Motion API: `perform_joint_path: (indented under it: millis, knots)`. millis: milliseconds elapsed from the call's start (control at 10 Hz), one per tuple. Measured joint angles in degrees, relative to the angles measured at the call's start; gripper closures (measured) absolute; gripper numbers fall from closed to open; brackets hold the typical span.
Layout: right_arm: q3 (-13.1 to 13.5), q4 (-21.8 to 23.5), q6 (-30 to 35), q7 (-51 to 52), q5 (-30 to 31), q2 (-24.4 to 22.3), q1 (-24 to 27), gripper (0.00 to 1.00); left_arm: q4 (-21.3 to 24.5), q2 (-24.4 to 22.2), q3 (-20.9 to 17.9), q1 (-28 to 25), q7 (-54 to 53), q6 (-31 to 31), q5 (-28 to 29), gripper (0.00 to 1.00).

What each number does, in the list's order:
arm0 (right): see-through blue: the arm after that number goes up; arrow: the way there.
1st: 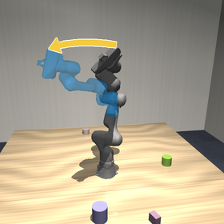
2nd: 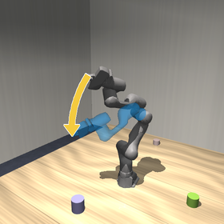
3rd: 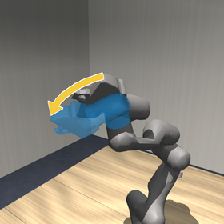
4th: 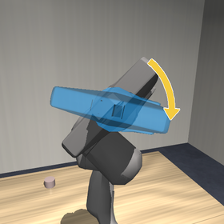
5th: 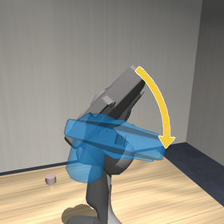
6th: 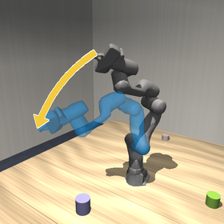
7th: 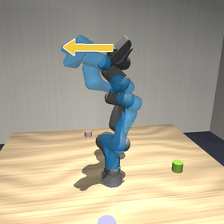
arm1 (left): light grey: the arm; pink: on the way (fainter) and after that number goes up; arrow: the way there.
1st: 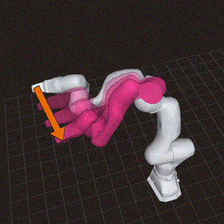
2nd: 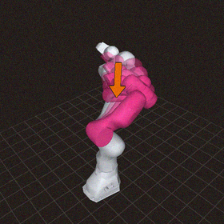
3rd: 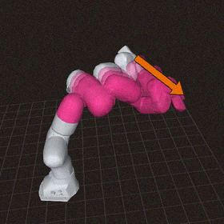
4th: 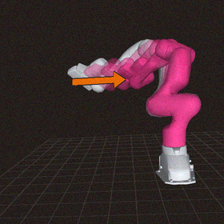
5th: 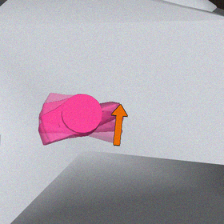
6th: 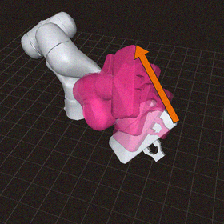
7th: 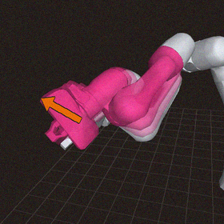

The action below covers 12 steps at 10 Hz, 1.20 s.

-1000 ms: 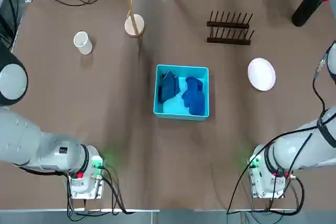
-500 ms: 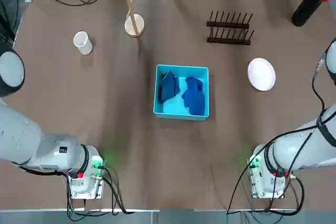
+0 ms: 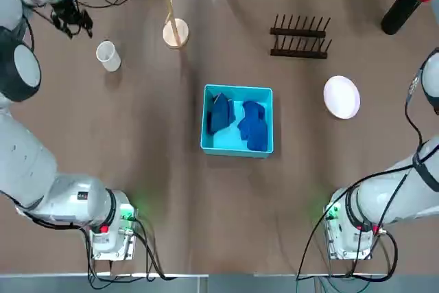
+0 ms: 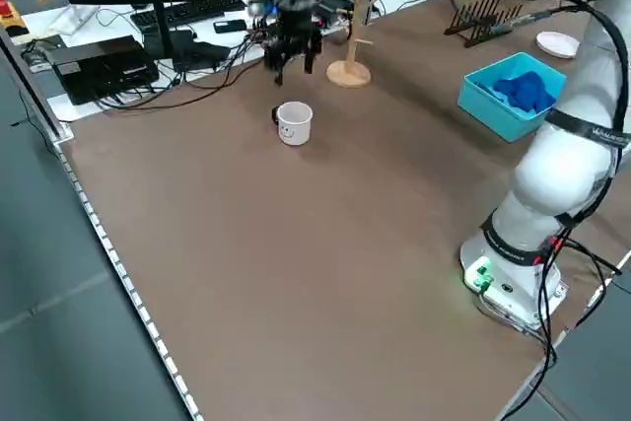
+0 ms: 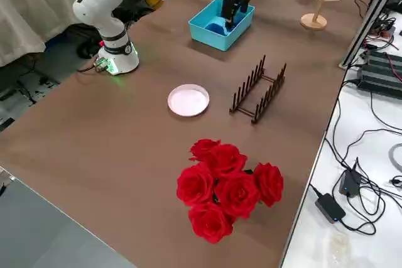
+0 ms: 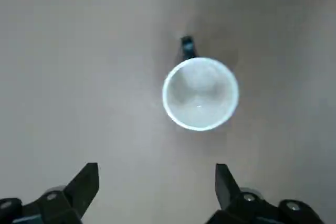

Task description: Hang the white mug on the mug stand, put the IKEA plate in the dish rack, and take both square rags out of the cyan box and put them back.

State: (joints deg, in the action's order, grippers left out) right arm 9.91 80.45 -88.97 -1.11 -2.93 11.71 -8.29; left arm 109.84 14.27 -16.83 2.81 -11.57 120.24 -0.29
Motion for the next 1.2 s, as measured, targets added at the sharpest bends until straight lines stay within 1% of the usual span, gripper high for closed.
perform_joint_path:
  millis: [100, 300, 400, 600, 800, 900, 1100, 1200]
  knots:
    - [-0.04, 1.07, -4.37, -0.48, -0.25, 2.05, -0.77, 0.01, 0.34, 2.11, -0.4, -0.25, -0.12, 2.33, -0.57, 0.04]
    - [0.15, 5.75, -14.58, -0.59, -0.48, 5.76, -0.85, 0.01, 1.12, 6.09, -0.52, -0.64, -0.16, 5.98, -2.05, 0.07]
    - [0.31, 7.85, -16.59, -0.59, -0.52, 6.45, -0.78, 0.01, 1.43, 7.79, -0.52, -0.65, -0.16, 7.41, -2.84, 0.08]
    - [0.38, 11.31, -16.77, -0.59, -0.62, 6.44, -0.7, 0.01, 1.51, 10.13, -0.54, -0.76, -0.16, 9.01, -3.68, 0.15]
    - [0.52, 15.41, -17.11, -0.44, -0.61, 5.91, -0.6, 0.01, 1.52, 11.57, -0.54, -0.81, -0.16, 11.64, -5.41, 0.15]
    - [0.61, 17.58, -18.0, 0.76, -0.51, 5.26, -0.5, 0.01, 1.55, 12.24, -0.54, -0.84, -0.17, 12.06, -5.92, 0.23]
    - [1.05, 22.59, -21.0, 6.03, -0.48, 3.66, 1.05, 0.01, 1.6, 12.78, -0.53, -0.85, -0.39, 12.3, -5.98, 0.57]
    - [1.16, 24.99, -22.73, 9.43, -0.46, 3.13, 2.48, 0.01, 1.59, 12.77, -0.52, -0.84, -0.45, 12.61, -5.98, 0.7]
